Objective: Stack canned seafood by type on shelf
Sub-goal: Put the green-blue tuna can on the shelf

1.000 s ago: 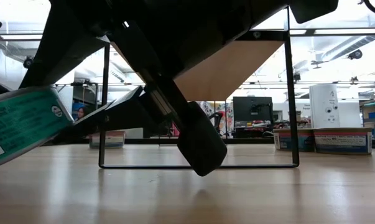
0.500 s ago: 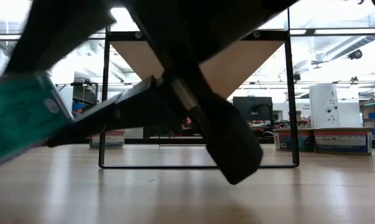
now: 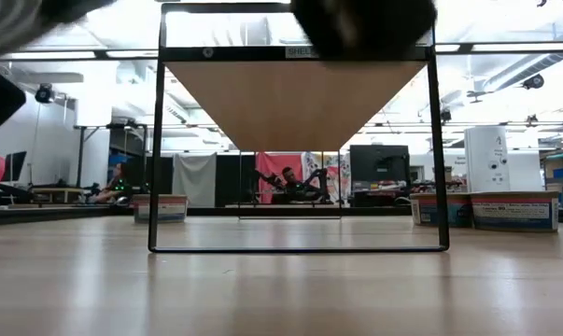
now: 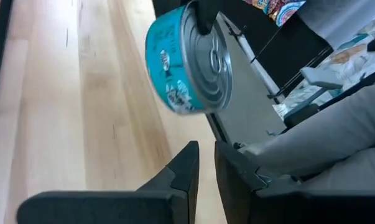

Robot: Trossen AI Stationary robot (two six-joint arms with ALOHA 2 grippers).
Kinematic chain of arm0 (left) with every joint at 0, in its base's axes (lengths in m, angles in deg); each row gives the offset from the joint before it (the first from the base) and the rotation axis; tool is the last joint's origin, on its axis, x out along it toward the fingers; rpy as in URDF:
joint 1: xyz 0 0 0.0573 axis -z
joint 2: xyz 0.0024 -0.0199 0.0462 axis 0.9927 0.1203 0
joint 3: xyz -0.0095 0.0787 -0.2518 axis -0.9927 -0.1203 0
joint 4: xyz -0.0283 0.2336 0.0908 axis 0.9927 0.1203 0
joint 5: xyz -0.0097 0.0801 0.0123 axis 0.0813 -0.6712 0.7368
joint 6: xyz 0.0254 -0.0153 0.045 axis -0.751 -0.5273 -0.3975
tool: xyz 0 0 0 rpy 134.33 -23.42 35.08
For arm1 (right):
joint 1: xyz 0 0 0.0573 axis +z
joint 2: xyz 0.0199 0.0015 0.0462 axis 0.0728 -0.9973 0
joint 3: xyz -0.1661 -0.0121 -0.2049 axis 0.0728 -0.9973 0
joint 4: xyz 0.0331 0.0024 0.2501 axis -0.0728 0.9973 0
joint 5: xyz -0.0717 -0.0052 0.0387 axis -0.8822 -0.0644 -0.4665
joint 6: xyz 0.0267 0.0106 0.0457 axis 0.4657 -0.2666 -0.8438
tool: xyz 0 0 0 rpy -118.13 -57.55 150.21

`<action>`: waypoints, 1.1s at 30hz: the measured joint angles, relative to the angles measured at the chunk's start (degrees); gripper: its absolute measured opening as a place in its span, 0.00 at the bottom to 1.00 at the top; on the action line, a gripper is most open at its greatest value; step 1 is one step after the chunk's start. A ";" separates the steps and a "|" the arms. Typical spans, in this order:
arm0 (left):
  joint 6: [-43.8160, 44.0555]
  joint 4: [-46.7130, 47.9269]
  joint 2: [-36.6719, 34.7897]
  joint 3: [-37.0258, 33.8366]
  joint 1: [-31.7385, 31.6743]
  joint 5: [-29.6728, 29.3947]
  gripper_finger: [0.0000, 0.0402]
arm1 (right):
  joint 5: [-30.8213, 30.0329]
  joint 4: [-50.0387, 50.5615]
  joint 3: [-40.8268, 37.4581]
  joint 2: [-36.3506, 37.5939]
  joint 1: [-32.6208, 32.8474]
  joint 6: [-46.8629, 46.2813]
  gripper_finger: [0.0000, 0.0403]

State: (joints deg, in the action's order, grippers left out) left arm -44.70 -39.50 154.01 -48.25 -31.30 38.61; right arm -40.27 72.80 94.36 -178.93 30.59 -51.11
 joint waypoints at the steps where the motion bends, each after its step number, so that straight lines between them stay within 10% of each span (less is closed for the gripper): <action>1: -0.28 0.98 -0.79 0.07 0.02 -0.01 0.09 | 0.67 3.92 2.32 0.02 0.00 0.41 0.32; 12: -2.25 5.66 -8.67 0.25 0.02 0.38 0.09 | -1.17 32.88 22.90 0.20 -0.99 2.38 0.32; 33: 1.81 8.54 -13.12 0.32 -0.31 -4.07 0.09 | 2.16 43.76 22.34 17.83 -18.47 21.22 0.32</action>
State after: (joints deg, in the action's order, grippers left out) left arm -42.89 -30.96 140.89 -47.93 -31.61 34.54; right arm -38.11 116.56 116.71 -161.10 12.12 -29.89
